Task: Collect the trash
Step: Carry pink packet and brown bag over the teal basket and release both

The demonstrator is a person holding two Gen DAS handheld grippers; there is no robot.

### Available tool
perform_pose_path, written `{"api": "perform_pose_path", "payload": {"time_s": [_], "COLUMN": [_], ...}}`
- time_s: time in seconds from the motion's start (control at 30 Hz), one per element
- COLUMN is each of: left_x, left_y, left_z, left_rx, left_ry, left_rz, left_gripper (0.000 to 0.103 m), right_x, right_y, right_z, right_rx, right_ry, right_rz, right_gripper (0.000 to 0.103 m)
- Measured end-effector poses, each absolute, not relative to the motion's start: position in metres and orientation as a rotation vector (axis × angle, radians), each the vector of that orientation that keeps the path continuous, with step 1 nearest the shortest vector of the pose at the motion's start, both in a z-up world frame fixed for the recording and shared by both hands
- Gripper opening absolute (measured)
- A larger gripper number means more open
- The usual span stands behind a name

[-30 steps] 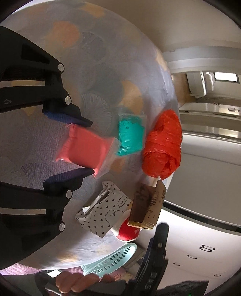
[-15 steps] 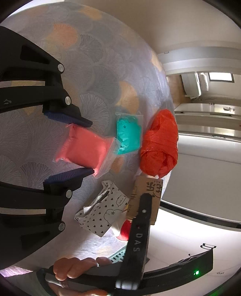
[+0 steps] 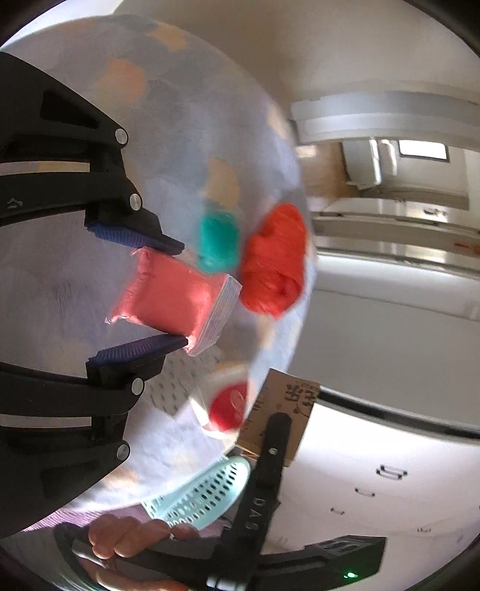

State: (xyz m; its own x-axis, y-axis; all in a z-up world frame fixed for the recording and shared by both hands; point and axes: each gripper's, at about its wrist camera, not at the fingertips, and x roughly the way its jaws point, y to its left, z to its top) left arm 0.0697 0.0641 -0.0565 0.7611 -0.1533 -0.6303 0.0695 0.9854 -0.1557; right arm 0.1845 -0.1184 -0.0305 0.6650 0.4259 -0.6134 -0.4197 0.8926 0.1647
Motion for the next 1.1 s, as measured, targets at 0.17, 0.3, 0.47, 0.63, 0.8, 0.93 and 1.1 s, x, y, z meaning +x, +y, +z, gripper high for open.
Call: {"api": "perform_pose_path", "payload": {"time_s": [0.17, 0.3, 0.47, 0.63, 0.8, 0.93, 1.1], "left_x": [0.065, 0.066, 0.070, 0.071, 0.073, 0.076, 0.081], "left_y": [0.039, 0.014, -0.020, -0.060, -0.101, -0.137, -0.179], "left_z": [-0.029, -0.011, 0.001, 0.009, 0.009, 0.007, 0.001], "left_rx": [-0.094, -0.066, -0.029, 0.033, 0.102, 0.142, 0.199], "left_ry": [0.633, 0.594, 0.561, 0.532, 0.510, 0.507, 0.495], "left_rz": [-0.168, -0.209, -0.262, -0.308, -0.343, -0.398, -0.442], "left_gripper": [0.043, 0.043, 0.043, 0.043, 0.043, 0.043, 0.043], "right_x": [0.169, 0.160, 0.150, 0.142, 0.136, 0.133, 0.130], "right_y": [-0.148, -0.179, -0.220, -0.269, -0.320, -0.357, -0.404], "right_z": [-0.015, -0.003, 0.007, 0.013, 0.012, 0.006, -0.006], "right_rx": [0.035, 0.067, 0.097, 0.152, 0.214, 0.259, 0.300], "right_ry": [0.664, 0.655, 0.625, 0.608, 0.601, 0.603, 0.615], "right_rz": [0.424, 0.372, 0.291, 0.209, 0.124, 0.059, -0.026], "right_gripper": [0.025, 0.025, 0.025, 0.025, 0.025, 0.025, 0.025]}}
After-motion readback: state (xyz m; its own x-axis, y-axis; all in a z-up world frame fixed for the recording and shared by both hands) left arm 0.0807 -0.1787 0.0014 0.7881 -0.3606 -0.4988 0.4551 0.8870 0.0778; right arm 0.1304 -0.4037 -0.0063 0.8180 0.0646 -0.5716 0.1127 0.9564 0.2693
